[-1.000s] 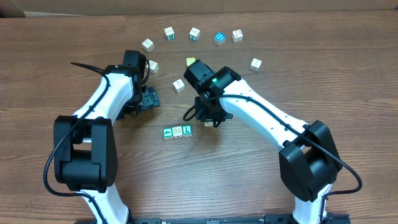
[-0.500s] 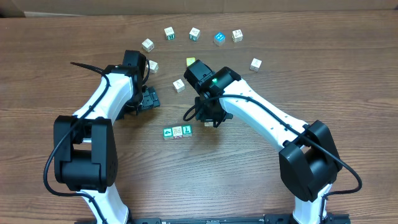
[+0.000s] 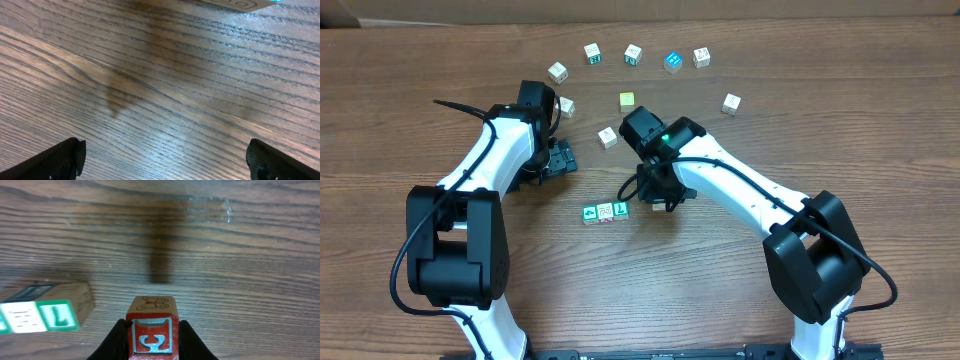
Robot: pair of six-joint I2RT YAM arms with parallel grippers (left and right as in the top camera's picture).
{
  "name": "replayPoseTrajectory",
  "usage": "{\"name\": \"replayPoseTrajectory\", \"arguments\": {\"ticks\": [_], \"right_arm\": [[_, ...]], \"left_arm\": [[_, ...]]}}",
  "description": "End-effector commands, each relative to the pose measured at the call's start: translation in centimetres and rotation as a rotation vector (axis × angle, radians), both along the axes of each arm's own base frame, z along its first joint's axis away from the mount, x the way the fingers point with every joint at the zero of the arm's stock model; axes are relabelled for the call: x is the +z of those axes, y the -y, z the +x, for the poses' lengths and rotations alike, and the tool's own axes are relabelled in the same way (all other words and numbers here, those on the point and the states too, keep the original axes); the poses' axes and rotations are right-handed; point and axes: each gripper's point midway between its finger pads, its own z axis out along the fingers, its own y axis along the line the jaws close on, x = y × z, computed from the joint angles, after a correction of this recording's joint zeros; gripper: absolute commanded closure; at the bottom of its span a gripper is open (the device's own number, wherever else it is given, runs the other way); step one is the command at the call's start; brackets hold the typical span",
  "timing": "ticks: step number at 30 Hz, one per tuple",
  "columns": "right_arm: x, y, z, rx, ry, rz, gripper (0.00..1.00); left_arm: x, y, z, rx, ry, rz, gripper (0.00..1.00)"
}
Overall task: Form a horizontal line
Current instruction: 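Lift the red block and carry it forward toward the row, then lower the red block to the right of the green L block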
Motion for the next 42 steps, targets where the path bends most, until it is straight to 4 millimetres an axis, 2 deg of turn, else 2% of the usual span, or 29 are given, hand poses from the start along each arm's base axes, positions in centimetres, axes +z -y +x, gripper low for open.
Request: {"name": "replayPoseTrajectory", "arguments": {"ticks": [1, 10, 21, 30, 42], "right_arm": [[0.7, 0.2, 0.5, 0.004, 0.048, -0.007, 0.8], [0.7, -0.3, 1.2, 0.004, 0.079, 0.016, 0.83], [-1.9, -0.5, 1.2, 0.051, 0.108, 0.032, 0.83], [-1.9, -1.6, 0.2, 0.088, 0.106, 0.033, 0.82], [-1.9, -1.7, 0.2, 0.085, 0.105, 0.034, 0.81]], "left_arm": [[-0.4, -0.2, -0.1, 0.002, -0.01, 0.013, 0.0], [-0.4, -0.2, -0.1, 0.002, -0.01, 0.013, 0.0], [-0.4, -0.2, -0.1, 0.002, -0.01, 0.013, 0.0], [-0.4, -0.2, -0.1, 0.002, -0.01, 0.013, 0.0], [-0.4, -0.2, -0.1, 0.002, -0.01, 0.014, 0.01]]}}
